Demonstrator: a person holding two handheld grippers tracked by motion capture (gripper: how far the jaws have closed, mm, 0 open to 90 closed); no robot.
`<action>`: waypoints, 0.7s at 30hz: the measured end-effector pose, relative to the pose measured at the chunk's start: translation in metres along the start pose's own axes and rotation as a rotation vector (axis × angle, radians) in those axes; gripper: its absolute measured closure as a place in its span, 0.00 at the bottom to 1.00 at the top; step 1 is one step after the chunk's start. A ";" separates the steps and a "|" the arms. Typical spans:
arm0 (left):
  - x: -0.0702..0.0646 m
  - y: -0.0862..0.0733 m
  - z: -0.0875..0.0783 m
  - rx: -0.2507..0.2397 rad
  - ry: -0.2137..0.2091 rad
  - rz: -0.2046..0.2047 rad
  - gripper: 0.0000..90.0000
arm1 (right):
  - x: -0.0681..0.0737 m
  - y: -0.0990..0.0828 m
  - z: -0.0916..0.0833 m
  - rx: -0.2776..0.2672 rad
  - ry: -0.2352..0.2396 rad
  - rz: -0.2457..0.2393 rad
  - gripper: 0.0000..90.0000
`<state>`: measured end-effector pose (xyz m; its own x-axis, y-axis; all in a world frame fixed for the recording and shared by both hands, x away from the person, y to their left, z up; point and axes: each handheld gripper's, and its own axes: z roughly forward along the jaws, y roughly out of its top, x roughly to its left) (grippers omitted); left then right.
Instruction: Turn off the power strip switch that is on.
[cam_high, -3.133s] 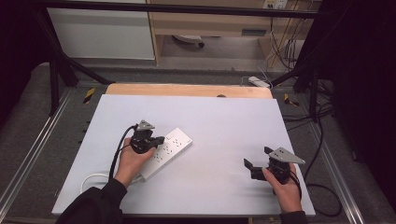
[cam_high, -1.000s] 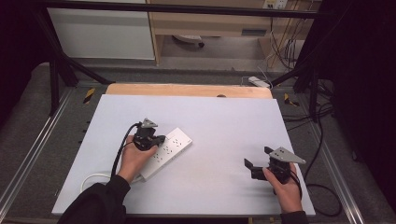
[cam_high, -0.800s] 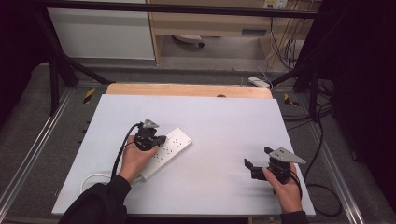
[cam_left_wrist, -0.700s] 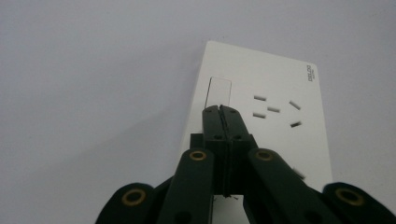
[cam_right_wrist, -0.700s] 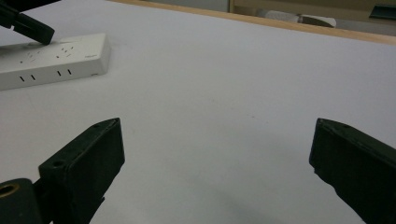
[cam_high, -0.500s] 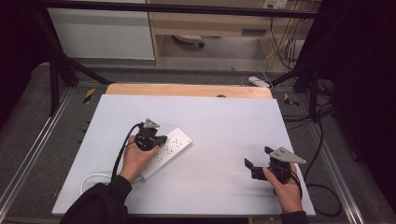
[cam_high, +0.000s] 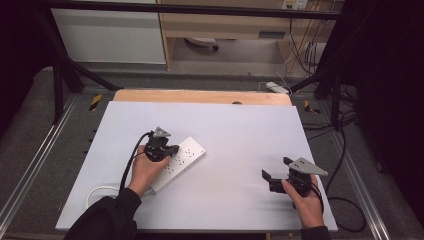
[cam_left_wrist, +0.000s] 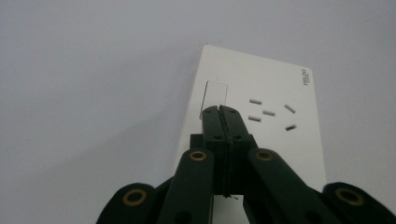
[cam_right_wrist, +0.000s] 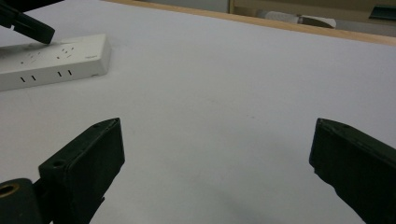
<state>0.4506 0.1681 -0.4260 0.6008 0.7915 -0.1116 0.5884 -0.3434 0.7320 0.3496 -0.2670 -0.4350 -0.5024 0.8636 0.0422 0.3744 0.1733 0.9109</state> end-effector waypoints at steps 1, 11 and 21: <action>0.000 0.000 0.000 0.001 -0.001 -0.001 1.00 | 0.000 0.000 0.000 0.000 0.000 0.000 0.04; 0.000 0.000 -0.001 0.002 0.000 -0.001 1.00 | 0.000 0.000 0.000 0.002 0.000 -0.002 0.04; -0.001 0.000 -0.001 0.005 -0.007 0.001 1.00 | 0.000 0.000 0.001 0.005 0.002 -0.001 0.04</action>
<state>0.4497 0.1681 -0.4252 0.6051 0.7877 -0.1157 0.5906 -0.3467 0.7287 0.3497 -0.2664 -0.4355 -0.5043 0.8625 0.0418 0.3774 0.1766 0.9090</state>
